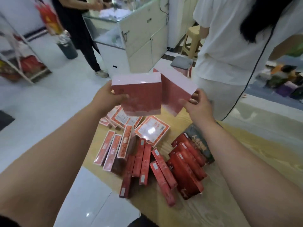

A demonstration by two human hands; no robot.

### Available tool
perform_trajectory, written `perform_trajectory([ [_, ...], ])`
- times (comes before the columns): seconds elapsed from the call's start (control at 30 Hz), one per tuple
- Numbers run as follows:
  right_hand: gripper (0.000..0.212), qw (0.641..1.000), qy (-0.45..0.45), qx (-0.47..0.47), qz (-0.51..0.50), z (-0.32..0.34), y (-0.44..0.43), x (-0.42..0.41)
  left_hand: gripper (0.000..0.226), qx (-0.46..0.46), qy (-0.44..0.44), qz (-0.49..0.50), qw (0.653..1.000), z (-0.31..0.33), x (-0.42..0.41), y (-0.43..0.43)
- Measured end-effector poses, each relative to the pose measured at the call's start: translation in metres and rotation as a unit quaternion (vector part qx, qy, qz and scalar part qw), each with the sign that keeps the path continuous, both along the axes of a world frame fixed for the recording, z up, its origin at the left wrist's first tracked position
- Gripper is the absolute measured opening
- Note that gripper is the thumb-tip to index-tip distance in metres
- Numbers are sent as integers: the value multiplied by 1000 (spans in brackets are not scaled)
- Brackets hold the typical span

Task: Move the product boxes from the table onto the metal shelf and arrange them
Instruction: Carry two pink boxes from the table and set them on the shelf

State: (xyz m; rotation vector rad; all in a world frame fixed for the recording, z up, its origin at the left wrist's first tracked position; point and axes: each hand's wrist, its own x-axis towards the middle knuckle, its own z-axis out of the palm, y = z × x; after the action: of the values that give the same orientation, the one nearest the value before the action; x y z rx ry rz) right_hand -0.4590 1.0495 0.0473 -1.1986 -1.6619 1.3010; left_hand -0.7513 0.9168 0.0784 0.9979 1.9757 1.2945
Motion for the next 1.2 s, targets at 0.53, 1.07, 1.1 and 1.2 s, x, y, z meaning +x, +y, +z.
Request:
perform_trajectory([
  [0.53,26,949,110,-49,293,18,-194,-52,59,102,-87,255,958,6,78,-343],
  [1.07,49,829,-55,-97,548,-50,-511,-218,20,202,-189,650,707,-79,131,-680],
  [1.1,46,819,-65,-96,562,-52,-530,-226,23,201,-190,667,692,-81,138,-700],
  [1.2,32,789,-97,-75,602,-49,-580,-245,29,190,-193,719,640,-89,166,-753],
])
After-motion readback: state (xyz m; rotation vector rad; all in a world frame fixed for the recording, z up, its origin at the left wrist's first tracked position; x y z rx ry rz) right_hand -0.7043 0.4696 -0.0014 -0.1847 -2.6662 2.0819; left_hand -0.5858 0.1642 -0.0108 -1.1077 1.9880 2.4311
